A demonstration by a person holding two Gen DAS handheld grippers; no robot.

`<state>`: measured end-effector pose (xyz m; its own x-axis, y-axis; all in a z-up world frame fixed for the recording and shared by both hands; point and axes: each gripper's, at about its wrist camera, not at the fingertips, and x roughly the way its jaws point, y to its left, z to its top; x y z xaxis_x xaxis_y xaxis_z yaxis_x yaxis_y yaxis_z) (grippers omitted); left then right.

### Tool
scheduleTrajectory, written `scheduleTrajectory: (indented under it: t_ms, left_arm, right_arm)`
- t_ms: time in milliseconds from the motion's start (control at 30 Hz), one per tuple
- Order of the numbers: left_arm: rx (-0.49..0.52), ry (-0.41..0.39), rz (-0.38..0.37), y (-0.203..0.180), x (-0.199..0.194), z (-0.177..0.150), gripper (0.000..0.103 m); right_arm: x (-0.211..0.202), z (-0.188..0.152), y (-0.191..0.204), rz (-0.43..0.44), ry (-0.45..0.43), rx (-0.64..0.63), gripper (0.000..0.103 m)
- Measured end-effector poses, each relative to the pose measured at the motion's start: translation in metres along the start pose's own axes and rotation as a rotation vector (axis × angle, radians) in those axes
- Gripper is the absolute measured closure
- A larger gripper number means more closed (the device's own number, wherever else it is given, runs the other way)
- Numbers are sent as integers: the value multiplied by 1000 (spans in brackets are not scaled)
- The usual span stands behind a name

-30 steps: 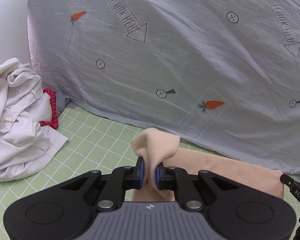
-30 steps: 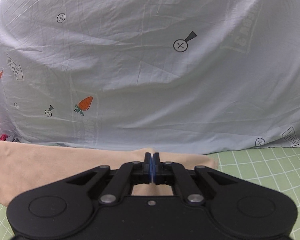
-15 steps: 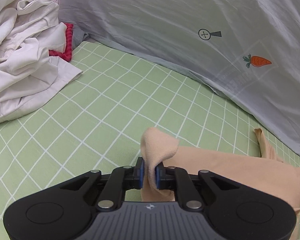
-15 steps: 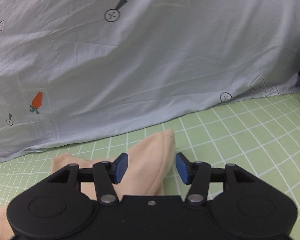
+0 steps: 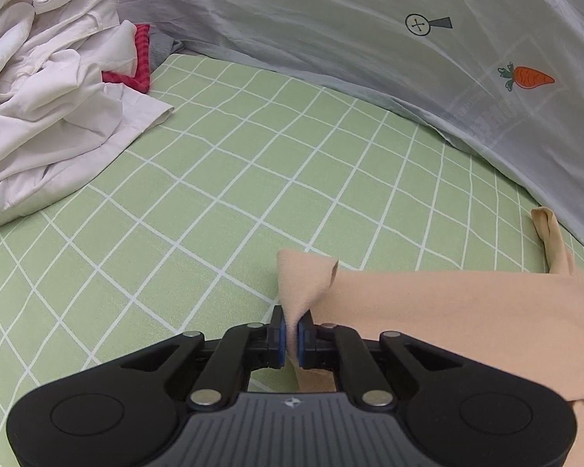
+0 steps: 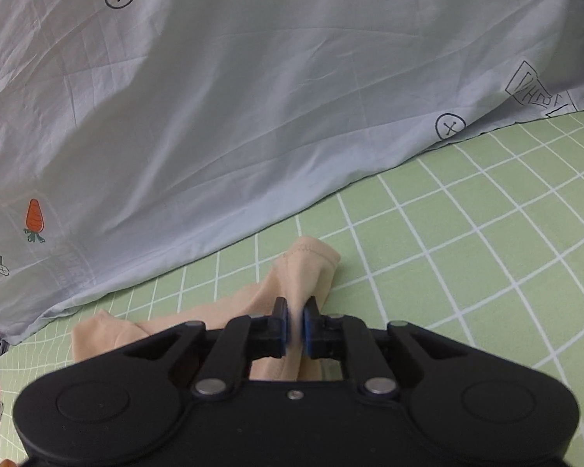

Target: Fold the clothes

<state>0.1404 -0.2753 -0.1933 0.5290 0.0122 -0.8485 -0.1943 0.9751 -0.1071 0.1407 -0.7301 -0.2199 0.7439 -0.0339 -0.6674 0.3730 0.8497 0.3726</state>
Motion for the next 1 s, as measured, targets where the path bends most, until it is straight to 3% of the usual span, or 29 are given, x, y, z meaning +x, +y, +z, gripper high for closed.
scheduleTrajectory:
  t_ms: [100, 167, 233, 300, 467, 633, 800, 867, 933, 1000]
  left_arm:
    - [-11, 4, -11, 1, -1, 0, 96]
    - [-20, 5, -18, 2, -1, 0, 96]
    - [-35, 3, -38, 2, -6, 0, 96]
    - [-41, -1, -68, 0, -12, -1, 96]
    - [28, -14, -209, -33, -38, -6, 96]
    - [104, -18, -348, -67, -63, -15, 96]
    - [227, 129, -400, -110, -56, -60, 91]
    - [279, 179, -388, -121, -52, -78, 79]
    - [326, 203, -386, -126, -54, -89, 54]
    - [353, 207, -400, -126, -60, -95, 22]
  right_arm:
    - [-8, -1, 6, -66, 0, -61, 58]
    - [-20, -4, 7, -96, -8, -96, 47]
    - [-33, -9, 8, -116, -15, -126, 18]
    - [-49, -18, 7, -135, -24, -165, 1]
    - [-78, -51, 13, -204, -9, -268, 0]
    - [-99, -75, 10, -224, 46, -255, 0]
    - [-115, -87, 8, -208, 58, -241, 0]
    - [-119, -89, 8, -206, 56, -242, 0]
    - [-124, -90, 8, -201, 50, -236, 0]
    - [-127, -92, 9, -192, 45, -234, 0]
